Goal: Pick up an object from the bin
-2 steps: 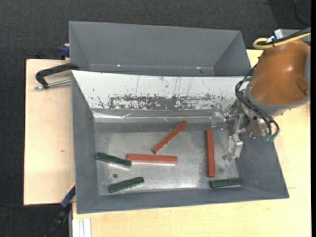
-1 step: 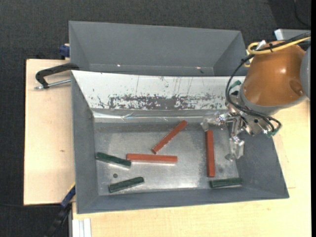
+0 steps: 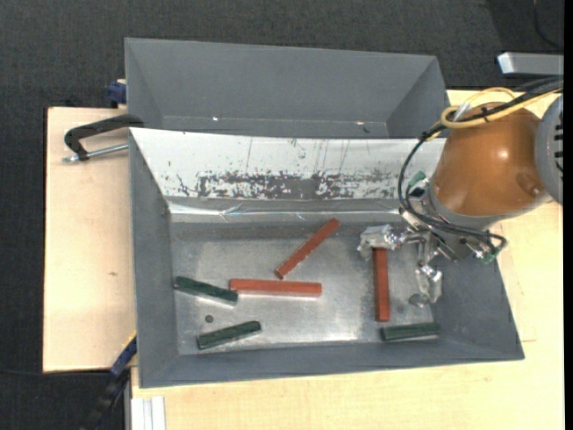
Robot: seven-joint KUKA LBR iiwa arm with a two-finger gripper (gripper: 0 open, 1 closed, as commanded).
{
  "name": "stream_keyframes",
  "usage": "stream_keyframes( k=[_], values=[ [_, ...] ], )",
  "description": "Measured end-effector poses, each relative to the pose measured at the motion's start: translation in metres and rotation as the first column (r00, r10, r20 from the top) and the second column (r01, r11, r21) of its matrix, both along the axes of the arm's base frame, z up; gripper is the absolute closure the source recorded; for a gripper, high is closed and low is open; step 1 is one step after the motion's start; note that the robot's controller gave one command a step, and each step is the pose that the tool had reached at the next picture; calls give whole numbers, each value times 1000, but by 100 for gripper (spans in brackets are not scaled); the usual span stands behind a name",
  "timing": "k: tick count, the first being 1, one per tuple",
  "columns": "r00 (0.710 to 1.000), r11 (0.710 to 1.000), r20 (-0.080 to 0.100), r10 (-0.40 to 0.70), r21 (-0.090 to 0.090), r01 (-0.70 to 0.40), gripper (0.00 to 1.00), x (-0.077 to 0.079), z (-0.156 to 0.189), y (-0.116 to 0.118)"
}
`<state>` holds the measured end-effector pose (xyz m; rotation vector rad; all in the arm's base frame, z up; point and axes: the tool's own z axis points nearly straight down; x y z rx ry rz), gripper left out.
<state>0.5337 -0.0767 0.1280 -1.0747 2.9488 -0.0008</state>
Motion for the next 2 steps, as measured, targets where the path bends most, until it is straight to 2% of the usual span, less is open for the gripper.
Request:
stream_keyframes(
  k=[1,2],
  values=[
    [992,992,3,123,0,-123,0,12,-24,1],
    [883,883,1,469,-1,-469,100,19,-57,3]
  ],
)
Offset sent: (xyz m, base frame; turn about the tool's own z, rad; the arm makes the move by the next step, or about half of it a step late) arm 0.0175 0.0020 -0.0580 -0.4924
